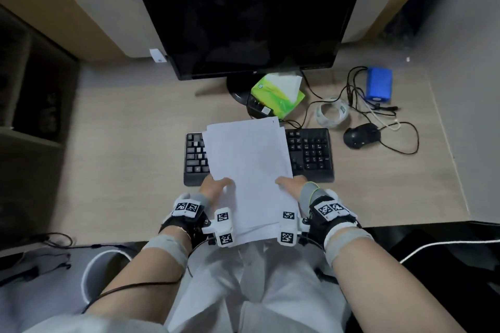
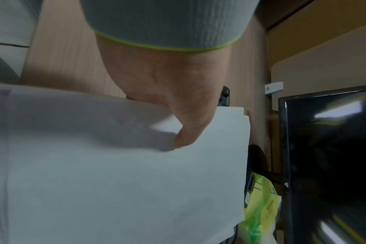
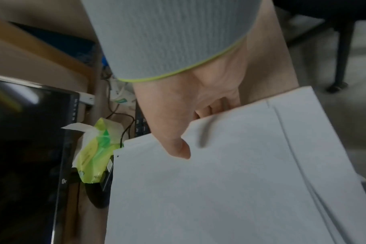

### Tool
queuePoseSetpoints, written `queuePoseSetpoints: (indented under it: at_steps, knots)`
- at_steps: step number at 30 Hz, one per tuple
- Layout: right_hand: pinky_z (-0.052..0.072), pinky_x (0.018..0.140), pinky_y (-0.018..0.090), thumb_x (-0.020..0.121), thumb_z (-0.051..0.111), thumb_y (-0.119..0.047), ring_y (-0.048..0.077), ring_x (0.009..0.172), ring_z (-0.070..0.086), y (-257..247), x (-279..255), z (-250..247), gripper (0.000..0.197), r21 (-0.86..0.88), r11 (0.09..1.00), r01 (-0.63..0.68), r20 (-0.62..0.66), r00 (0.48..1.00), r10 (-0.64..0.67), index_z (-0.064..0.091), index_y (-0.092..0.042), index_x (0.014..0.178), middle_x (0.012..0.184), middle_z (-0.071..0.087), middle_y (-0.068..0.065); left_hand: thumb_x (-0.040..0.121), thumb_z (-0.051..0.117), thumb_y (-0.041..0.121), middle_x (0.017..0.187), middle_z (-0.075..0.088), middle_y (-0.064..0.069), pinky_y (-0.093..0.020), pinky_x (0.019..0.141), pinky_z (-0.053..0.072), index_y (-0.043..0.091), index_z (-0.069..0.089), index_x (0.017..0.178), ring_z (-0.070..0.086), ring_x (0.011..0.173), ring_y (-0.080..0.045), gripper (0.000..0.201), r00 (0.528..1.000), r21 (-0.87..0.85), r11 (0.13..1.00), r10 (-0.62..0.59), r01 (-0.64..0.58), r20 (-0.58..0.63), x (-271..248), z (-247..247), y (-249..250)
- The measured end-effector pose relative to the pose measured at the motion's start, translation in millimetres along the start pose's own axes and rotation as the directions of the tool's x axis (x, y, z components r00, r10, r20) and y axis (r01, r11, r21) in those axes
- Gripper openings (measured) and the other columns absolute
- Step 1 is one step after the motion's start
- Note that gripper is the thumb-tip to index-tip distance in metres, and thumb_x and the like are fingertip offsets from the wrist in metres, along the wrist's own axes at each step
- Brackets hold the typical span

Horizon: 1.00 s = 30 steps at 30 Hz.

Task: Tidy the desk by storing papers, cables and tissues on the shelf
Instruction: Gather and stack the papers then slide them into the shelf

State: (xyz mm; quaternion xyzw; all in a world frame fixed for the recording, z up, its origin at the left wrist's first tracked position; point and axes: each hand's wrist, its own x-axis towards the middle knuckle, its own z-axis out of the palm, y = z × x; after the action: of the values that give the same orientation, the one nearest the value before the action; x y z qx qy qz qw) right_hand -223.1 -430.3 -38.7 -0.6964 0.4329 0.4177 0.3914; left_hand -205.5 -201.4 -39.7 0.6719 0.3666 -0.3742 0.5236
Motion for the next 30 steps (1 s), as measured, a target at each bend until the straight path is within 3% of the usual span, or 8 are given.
queuePoseSetpoints:
  at_steps: [5,9,14,17,20,23,26,30]
  knots:
    - [0.057,0.085,0.042,0.053,0.069,-0.024,0.025,0.092,0.062,-10,16,8,0.084,0.057,0.974,0.218,0.107,0.969,-0.223,0.053,0.003,0.131,0.119,0.064,0.017,0.082,0.056,-0.005,0.093,0.069,-0.014,-0.028,0.060,0.045,0.003,0.061,0.105,0.058,0.066,-0.024,0.025,0.983,0.038,0.993,0.115,-0.110,-0.144,-22,2,18]
    - [0.050,0.071,0.034,0.075,0.061,-0.002,0.022,0.081,0.060,-48,-15,-5,0.035,0.013,0.928,0.372,0.132,0.919,-0.370,0.066,0.003,0.109,0.098,0.070,0.017,0.080,0.060,-0.004,0.081,0.065,-0.007,-0.025,0.055,0.045,0.005,0.061,0.104,0.057,0.065,-0.019,0.025,0.938,-0.102,0.980,0.127,-0.168,-0.323,-38,-18,35]
    - [0.048,0.075,0.030,0.080,0.059,0.004,0.026,0.093,0.058,-121,-81,16,0.035,-0.085,0.870,0.487,0.108,0.872,-0.477,0.055,0.002,0.114,0.099,0.061,0.015,0.073,0.060,-0.009,0.078,0.057,-0.007,-0.023,0.052,0.044,0.005,0.061,0.084,0.052,0.066,-0.023,0.018,0.850,-0.244,0.921,0.145,-0.302,-0.506,-60,-67,56]
    - [0.045,0.070,0.026,0.081,0.058,0.014,0.020,0.092,0.054,-163,-113,44,0.034,0.032,0.808,0.588,0.147,0.797,-0.586,0.059,0.002,0.113,0.097,0.058,0.013,0.073,0.055,-0.011,0.072,0.053,-0.002,-0.024,0.059,0.040,0.007,0.059,0.077,0.048,0.077,-0.022,0.019,0.801,-0.379,0.827,0.135,-0.415,-0.583,-66,-107,64]
    - [0.045,0.066,0.024,0.077,0.060,0.011,0.022,0.081,0.054,-189,-127,65,0.021,0.045,0.773,0.633,0.108,0.766,-0.634,0.062,-0.002,0.094,0.088,0.060,0.010,0.067,0.060,-0.004,0.078,0.056,-0.003,-0.026,0.064,0.040,0.005,0.057,0.091,0.049,0.079,-0.021,0.025,0.755,-0.409,0.767,0.145,-0.494,-0.640,-76,-129,73]
    - [0.034,0.043,0.016,0.079,0.056,0.007,0.018,0.065,0.041,-224,-150,102,0.019,0.085,0.728,0.680,0.072,0.725,-0.685,0.053,-0.009,0.069,0.069,0.049,0.005,0.075,0.060,-0.009,0.087,0.058,-0.007,-0.025,0.071,0.037,0.010,0.056,0.077,0.050,0.080,-0.021,0.020,0.695,-0.408,0.718,0.145,-0.563,-0.704,-83,-172,88]
    - [0.031,0.052,0.023,0.070,0.061,-0.006,0.017,0.064,0.031,-263,-161,138,0.021,0.076,0.648,0.758,-0.022,0.651,-0.759,0.048,-0.016,0.056,0.064,0.043,0.005,0.073,0.060,-0.012,0.075,0.060,-0.004,-0.029,0.071,0.040,0.014,0.058,0.065,0.051,0.076,-0.020,0.027,0.652,-0.407,0.650,0.184,-0.642,-0.736,-80,-218,102]
    - [0.045,0.067,0.035,0.067,0.065,-0.013,0.015,0.072,0.045,-305,-163,180,0.011,0.040,0.580,0.813,-0.051,0.582,-0.812,0.062,-0.014,0.078,0.075,0.055,0.007,0.071,0.060,-0.011,0.066,0.059,0.002,-0.021,0.060,0.045,0.010,0.062,0.070,0.053,0.064,-0.014,0.021,0.604,-0.363,0.610,0.247,-0.704,-0.758,-66,-274,110]
